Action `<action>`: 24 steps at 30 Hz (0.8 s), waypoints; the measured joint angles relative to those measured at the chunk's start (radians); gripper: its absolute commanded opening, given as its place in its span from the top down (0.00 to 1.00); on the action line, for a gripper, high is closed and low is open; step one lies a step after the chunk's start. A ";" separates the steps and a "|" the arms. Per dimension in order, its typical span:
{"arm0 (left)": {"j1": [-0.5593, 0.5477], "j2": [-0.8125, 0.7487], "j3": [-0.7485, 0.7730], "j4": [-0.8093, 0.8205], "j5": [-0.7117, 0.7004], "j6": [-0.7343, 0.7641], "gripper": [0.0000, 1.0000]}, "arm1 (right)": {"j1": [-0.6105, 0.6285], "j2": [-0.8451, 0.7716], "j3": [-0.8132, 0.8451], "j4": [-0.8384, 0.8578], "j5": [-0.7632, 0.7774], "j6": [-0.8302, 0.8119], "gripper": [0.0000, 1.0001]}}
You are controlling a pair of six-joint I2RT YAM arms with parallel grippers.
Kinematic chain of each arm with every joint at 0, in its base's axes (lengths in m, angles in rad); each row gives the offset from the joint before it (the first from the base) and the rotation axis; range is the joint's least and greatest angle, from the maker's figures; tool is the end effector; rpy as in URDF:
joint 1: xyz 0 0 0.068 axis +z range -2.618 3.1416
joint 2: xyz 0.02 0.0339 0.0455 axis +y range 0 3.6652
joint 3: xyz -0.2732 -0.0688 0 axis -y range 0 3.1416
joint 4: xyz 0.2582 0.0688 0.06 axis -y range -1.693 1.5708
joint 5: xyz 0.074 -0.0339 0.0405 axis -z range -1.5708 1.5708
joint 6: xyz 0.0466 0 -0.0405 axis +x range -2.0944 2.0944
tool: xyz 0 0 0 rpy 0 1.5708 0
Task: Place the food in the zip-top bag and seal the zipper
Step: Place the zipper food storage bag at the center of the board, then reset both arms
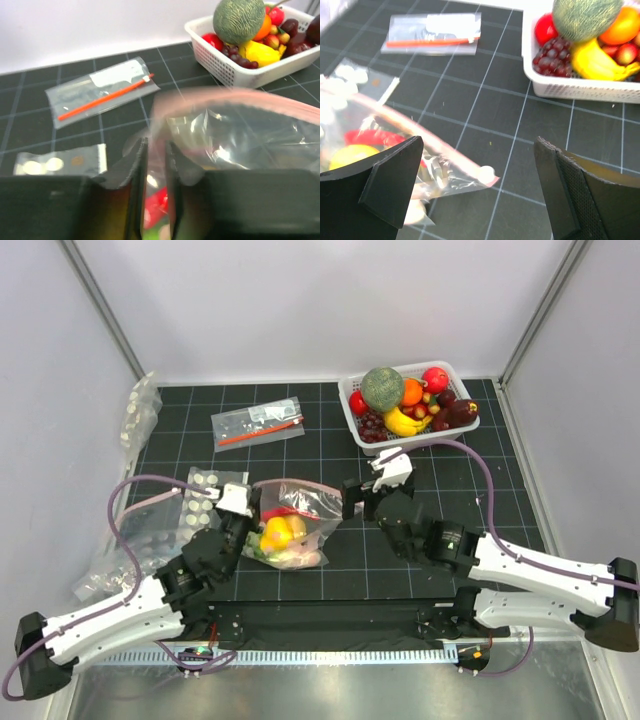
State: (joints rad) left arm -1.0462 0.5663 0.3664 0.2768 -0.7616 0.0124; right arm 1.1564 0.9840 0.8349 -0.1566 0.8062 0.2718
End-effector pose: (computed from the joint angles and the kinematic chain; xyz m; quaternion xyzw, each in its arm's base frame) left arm 0.1089 -0.1240 0.2759 0.0831 0.6821 -0.1171 0.7170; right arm 0.1251 0.2009 0.3300 -0.1079 0.7698 0.1171 0.6182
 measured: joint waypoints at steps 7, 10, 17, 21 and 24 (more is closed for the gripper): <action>0.027 0.034 0.095 -0.156 0.047 -0.159 0.00 | 0.000 -0.069 0.021 0.001 0.053 -0.016 0.00; 0.027 -0.105 0.145 -0.285 -0.010 -0.275 0.00 | 0.000 -0.169 -0.018 0.013 0.098 -0.034 0.00; 0.021 -0.533 0.127 -0.380 -0.128 -0.431 0.00 | 0.000 -0.500 -0.180 0.090 0.209 -0.061 0.00; 0.000 -0.553 0.109 -0.426 -0.155 -0.456 0.00 | 0.000 -0.632 -0.243 0.122 0.285 -0.064 0.00; -0.006 -0.537 0.108 -0.439 -0.154 -0.457 0.00 | 0.000 -0.704 -0.277 0.135 0.322 -0.065 0.01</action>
State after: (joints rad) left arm -1.0527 0.0288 0.4740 -0.1627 -0.9161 -0.4442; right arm 1.1564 0.2802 0.5575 -0.0216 1.1286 0.2070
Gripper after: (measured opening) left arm 0.996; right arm 0.995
